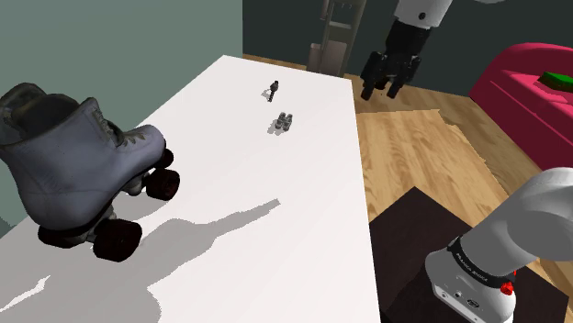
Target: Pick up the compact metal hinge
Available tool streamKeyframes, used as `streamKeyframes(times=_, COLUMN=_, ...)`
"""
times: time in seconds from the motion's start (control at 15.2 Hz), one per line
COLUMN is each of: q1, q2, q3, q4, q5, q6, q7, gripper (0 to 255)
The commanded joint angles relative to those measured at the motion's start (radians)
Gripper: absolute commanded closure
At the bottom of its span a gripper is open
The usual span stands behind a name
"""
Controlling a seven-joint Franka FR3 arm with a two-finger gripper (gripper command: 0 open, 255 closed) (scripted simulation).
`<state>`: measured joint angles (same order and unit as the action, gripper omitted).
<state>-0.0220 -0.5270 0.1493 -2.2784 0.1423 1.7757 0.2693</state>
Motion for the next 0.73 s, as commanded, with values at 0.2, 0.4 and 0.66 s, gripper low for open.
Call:
streamKeyframes(times=0.2, q1=-0.021, q2=0.164, q3=0.073, q4=0.053, q5=-0.01, q6=0.122, q7=0.161, gripper=0)
streamKeyframes(times=0.4, q1=-0.033, q2=0.274, q3=0.11, q4=0.103, q5=-0.035, q6=0.184, q7=0.261, gripper=0)
streamKeyframes(times=0.66, q1=-0.044, q2=0.429, q3=0.145, q4=0.189, q5=-0.088, q6=0.249, q7=0.398, gripper=0)
